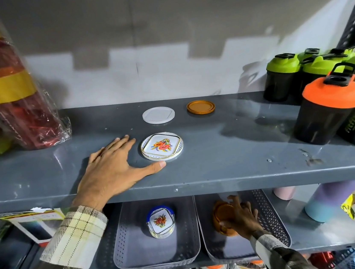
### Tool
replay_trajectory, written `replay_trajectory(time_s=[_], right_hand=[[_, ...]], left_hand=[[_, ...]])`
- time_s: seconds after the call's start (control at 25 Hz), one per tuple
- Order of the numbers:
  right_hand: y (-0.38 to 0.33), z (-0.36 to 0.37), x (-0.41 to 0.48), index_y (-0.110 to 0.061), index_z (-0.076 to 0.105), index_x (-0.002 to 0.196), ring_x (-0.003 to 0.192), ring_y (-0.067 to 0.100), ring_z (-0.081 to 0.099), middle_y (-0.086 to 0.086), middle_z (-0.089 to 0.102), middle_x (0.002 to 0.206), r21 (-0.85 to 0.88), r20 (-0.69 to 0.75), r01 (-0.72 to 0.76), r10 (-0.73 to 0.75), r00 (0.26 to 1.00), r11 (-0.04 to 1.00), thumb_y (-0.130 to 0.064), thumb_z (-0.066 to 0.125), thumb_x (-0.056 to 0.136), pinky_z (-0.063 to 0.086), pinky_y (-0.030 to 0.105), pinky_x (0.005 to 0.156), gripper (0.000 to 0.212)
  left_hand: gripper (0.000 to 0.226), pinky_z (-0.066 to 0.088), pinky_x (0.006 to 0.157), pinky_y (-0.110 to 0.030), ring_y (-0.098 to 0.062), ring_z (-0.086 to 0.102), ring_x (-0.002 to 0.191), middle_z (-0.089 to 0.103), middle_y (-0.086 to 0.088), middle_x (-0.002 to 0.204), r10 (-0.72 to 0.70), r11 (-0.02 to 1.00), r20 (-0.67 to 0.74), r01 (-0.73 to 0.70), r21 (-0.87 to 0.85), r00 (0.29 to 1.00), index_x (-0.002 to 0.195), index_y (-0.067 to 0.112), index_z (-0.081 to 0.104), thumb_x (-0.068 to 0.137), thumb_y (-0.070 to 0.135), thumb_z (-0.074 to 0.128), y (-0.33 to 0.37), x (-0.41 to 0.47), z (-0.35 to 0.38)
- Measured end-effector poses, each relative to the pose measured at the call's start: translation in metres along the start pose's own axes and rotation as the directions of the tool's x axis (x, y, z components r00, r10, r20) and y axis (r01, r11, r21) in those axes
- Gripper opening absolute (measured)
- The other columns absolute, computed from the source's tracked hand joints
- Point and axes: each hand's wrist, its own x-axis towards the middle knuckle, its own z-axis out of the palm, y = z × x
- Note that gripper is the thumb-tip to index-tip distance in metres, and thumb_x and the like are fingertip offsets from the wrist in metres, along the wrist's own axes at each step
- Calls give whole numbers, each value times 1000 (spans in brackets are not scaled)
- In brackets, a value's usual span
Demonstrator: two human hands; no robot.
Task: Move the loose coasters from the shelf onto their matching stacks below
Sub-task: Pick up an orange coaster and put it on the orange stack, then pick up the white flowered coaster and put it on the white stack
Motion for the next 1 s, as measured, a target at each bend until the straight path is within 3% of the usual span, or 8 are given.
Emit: replay_trajectory(time_s=[0.24, 0.44, 0.6, 0.76, 1.0], right_hand=[[-1, 5, 1, -30, 23, 149, 142, 30, 25, 11, 51, 142, -80, -1, 6, -7, 1000, 997, -43, 70, 85, 24, 47, 107, 81], [-5, -3, -8, -34, 29, 149, 144, 29, 25, -2, 29, 162, -83, -46, 72, -76, 996, 994, -52, 65, 87, 25, 49, 109, 74], [-25, -26, -32, -34, 40, 143, 135, 28, 36, -3, 45, 149, -54, -222, 206, -213, 951, 977, -49, 64, 90, 32, 51, 105, 59], [-43, -57, -73, -33, 48, 133, 122, 28, 50, -2, 59, 133, -86, -410, 352, -355, 840, 932, -58, 55, 91, 43, 48, 93, 49], [-65, -90, -145, -40, 49, 125, 99, 10, 54, -21, 56, 110, -68, -485, 526, -489, 725, 848, -69, 39, 96, 50, 32, 86, 42]], left_hand=[[133, 11, 122, -41, -5, 15, 152, 20, 14, 166, -5, 1000, -12, 5, -5, 1000, 157, 31, 28, 48, 107, 29, 0, 0, 0], [132, 14, 120, -44, -6, 17, 152, 21, 14, 166, -12, 1000, -14, 12, -7, 1000, 156, 32, 29, 48, 107, 31, -1, 0, 1], [132, 15, 121, -44, -7, 17, 152, 21, 14, 166, -16, 1000, -15, 16, -12, 1000, 156, 31, 29, 48, 107, 31, -2, 0, 0], [133, 12, 123, -42, -7, 13, 153, 17, 12, 167, -11, 1000, 1, 11, -9, 1000, 158, 30, 26, 49, 106, 30, 0, -3, 0], [139, 9, 125, -40, -7, 10, 154, 13, 11, 168, 4, 1000, 16, -5, 13, 1000, 159, 27, 23, 47, 109, 24, 1, -2, 3]])
